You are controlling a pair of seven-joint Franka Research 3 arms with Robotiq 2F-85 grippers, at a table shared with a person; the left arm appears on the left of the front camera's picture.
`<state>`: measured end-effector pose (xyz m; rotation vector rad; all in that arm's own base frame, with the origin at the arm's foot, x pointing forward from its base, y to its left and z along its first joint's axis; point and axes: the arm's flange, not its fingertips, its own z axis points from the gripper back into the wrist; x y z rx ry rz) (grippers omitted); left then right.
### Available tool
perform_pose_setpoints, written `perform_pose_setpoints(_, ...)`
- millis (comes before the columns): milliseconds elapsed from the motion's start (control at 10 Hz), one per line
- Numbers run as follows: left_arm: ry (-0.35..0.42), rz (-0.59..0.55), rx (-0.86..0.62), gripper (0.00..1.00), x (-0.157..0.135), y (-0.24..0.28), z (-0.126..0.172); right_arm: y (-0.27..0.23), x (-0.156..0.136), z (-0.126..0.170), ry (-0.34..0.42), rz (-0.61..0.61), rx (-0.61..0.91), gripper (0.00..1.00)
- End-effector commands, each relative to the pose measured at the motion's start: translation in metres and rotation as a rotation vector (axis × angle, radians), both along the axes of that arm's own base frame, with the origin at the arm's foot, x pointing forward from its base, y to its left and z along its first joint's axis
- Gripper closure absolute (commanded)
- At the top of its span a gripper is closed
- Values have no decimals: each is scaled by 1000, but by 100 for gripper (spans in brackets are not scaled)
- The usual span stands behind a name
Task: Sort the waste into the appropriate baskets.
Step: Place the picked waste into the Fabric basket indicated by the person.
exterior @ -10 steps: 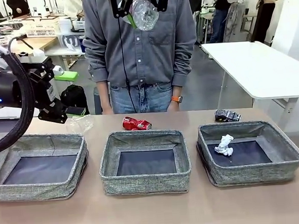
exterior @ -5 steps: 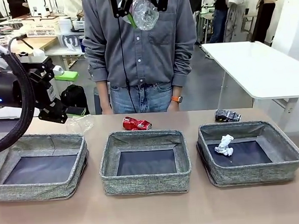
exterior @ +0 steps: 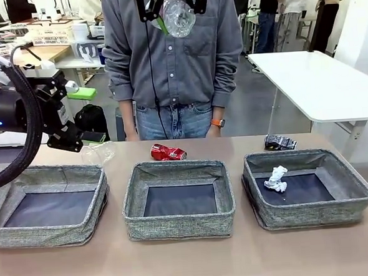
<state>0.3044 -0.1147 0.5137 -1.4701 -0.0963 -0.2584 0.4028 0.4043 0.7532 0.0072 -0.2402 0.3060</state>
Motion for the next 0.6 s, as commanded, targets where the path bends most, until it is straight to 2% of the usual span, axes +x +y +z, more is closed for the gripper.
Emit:
perform_pose_setpoints(0,6,2,-25,0,-3,-3,1,-1,-2,2,-4,1,9,72)
perform_pose_setpoints(500,6,2,-25,0,-3,-3,1,-1,-2,2,-4,1,9,72)
